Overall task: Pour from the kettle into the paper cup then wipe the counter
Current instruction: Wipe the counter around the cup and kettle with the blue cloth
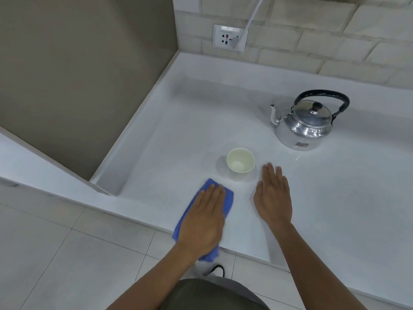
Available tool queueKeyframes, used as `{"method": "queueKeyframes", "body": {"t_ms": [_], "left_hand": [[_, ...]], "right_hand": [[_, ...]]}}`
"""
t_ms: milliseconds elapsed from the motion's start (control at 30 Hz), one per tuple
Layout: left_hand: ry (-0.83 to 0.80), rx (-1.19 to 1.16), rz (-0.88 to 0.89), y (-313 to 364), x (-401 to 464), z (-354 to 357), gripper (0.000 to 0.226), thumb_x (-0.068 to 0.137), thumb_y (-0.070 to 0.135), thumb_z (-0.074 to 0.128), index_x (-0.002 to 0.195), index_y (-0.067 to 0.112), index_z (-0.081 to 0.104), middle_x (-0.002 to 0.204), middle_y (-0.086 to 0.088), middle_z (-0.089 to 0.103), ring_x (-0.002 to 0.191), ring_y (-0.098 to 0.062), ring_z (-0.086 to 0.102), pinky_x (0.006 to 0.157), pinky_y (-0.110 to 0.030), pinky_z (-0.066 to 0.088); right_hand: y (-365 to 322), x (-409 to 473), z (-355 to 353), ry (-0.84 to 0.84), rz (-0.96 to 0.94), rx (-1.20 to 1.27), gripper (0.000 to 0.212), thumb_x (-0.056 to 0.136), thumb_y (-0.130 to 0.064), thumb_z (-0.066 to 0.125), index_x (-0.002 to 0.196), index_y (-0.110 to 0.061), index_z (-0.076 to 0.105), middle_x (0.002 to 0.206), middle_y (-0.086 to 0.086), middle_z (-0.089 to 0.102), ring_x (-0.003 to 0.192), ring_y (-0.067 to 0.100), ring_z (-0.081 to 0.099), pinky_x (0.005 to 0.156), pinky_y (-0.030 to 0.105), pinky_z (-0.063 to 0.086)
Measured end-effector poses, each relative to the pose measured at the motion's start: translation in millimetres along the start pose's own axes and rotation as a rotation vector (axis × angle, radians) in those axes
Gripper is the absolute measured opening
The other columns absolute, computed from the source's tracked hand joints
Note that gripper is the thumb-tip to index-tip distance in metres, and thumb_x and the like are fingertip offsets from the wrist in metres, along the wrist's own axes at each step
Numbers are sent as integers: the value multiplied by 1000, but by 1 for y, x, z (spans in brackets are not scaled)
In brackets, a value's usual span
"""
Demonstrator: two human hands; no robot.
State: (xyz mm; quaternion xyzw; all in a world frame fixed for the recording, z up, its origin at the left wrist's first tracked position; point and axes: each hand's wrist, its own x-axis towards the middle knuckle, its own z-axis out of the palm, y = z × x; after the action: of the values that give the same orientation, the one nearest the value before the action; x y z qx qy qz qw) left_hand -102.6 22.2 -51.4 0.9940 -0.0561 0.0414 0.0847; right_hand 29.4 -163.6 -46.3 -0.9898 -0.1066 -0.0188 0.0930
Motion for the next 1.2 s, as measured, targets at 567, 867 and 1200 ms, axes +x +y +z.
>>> {"method": "queueKeyframes", "body": {"t_ms": [567, 867, 1200], "left_hand": [[0, -30, -200, -35, 48, -1, 64, 102, 31, 21, 154, -4, 23, 162, -20, 25, 150, -34, 25, 124, -42, 14], [21, -20, -11, -86, -25, -14, 54, 103, 25, 36, 150, -2, 37, 158, -15, 36, 146, -31, 36, 122, -40, 21], [-2, -70, -137, -72, 51, -6, 65, 99, 30, 24, 154, -4, 24, 162, -20, 25, 150, -35, 25, 123, -46, 22]], "right_hand": [[-1, 0, 0, -5, 17, 5, 61, 94, -26, 16, 150, -8, 31, 158, 6, 29, 147, 26, 18, 119, 39, 18], [-2, -1, 1, 3, 25, 23, 63, 94, -29, 12, 150, -9, 30, 157, 5, 29, 147, 26, 19, 119, 41, 18], [-8, 0, 0, -1, 73, 61, 64, 92, -31, 13, 151, -12, 30, 159, 2, 26, 148, 22, 14, 120, 39, 13]]}}
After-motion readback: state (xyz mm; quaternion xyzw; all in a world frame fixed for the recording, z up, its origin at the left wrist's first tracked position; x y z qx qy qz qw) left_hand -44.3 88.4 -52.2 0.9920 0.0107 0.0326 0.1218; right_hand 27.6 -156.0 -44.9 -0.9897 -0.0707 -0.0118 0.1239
